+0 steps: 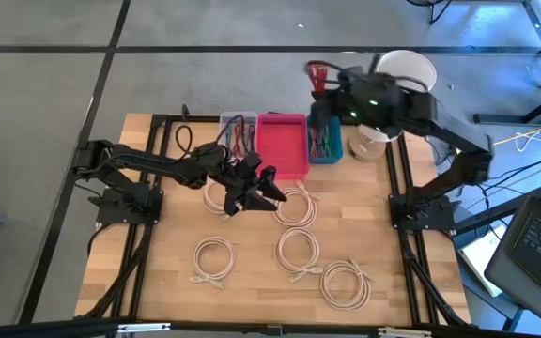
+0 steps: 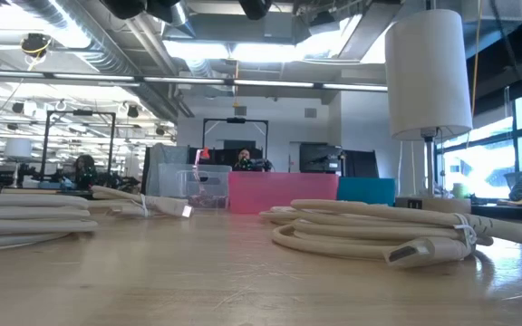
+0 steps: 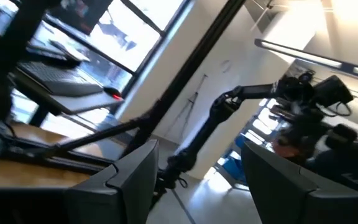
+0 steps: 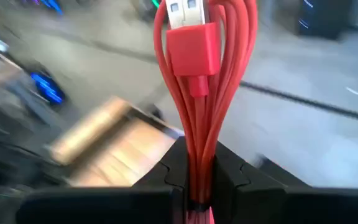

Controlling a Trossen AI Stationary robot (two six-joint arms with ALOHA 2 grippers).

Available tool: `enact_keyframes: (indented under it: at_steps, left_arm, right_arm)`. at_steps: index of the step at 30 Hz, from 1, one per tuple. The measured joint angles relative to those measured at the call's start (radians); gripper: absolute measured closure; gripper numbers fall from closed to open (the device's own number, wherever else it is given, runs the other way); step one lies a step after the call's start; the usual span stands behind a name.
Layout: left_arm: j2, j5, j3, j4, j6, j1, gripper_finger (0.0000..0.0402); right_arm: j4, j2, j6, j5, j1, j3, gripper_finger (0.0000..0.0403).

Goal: Pick & Place USB Port
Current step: Put the red USB cable into the blue bin

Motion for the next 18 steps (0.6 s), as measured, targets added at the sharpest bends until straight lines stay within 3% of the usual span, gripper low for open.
enact_keyframes:
  at_steps: [3, 6, 11, 18]
  left_arm:
    - [0.000, 0.020, 0.000, 0.000, -0.022, 0.000, 0.0180]
    - [0.000, 0.020, 0.000, 0.000, -0.022, 0.000, 0.0180]
    - [0.000, 0.020, 0.000, 0.000, -0.022, 0.000, 0.0180]
    - [0.000, 0.055, 0.000, 0.000, -0.056, 0.000, 0.0180]
  right_arm:
    - [-0.199, 0.095, 0.045, -0.028, -0.077, 0.088, 0.0370]
    - [-0.357, 0.181, 0.089, -0.121, -0.159, 0.130, 0.0370]
    - [-0.378, 0.251, 0.081, -0.273, -0.271, 0.094, 0.0370]
    - [-0.346, 0.272, 0.101, -0.389, -0.404, -0.082, 0.0370]
